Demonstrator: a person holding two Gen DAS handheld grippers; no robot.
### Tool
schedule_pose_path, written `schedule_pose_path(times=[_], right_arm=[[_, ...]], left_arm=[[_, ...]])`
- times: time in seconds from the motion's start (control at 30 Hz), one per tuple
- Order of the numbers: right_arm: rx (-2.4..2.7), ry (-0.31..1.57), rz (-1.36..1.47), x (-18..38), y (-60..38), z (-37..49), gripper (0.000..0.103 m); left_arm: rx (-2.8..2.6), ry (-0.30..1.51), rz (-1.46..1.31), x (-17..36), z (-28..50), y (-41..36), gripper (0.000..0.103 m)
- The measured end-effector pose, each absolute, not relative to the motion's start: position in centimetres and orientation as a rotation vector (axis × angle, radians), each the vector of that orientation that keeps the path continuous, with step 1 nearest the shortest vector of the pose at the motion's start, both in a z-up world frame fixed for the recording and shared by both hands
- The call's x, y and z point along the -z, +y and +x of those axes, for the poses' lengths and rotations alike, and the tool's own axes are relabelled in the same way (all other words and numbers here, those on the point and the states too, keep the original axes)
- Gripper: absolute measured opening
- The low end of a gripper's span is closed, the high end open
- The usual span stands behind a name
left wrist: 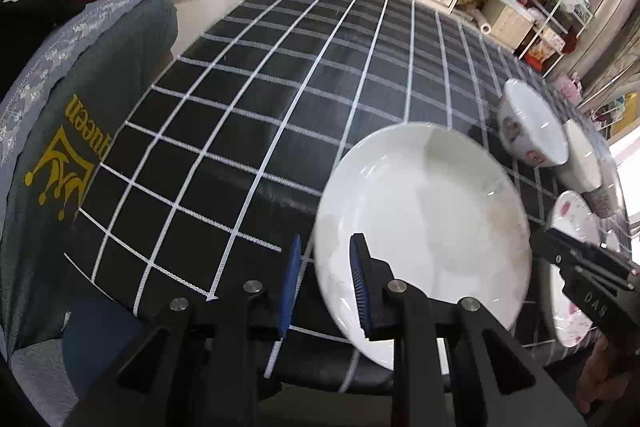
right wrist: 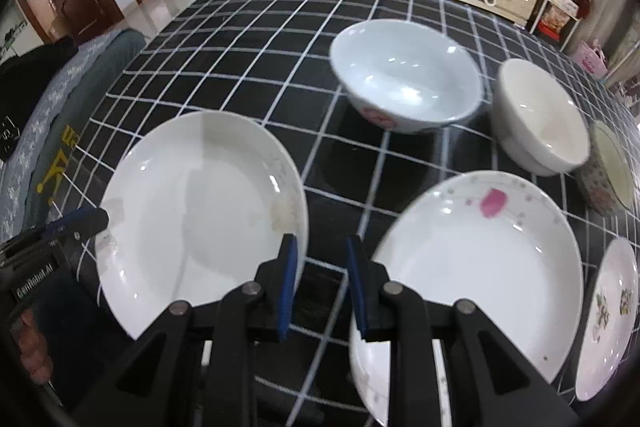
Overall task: Organize plates and bowls
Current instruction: 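Move the left gripper over the plain white plate toward the pink-flower plate, then grasp the rim of the pink-flower plate with the left gripper and lift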
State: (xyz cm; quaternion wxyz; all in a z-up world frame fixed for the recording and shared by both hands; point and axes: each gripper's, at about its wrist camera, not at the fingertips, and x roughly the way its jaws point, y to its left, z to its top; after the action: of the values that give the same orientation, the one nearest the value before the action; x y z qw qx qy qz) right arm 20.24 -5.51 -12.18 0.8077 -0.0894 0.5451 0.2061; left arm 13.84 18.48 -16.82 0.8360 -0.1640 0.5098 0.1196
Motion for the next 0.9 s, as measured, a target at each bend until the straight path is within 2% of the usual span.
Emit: schedule_pose_path(times=[0.37,0.8,0.9], right_arm=[[-0.351,1.099,-0.112,8.9,-11.5,18.1,0.029],[-0.239,1.102,-0.014,8.9,-20.8,17.4,0.029],[-0.233,1.116,0.007,9.5,-22.0,17.6,0.029]], left_arm=[[-0.105,1.005,-0.259,12.1,13.7,10.9,0.023],[0.036,1.056,-0.197,12.9,16.4,2.4,0.024],[0.053,1.072,-0.199,13.6,16.7,1.2,0.031]])
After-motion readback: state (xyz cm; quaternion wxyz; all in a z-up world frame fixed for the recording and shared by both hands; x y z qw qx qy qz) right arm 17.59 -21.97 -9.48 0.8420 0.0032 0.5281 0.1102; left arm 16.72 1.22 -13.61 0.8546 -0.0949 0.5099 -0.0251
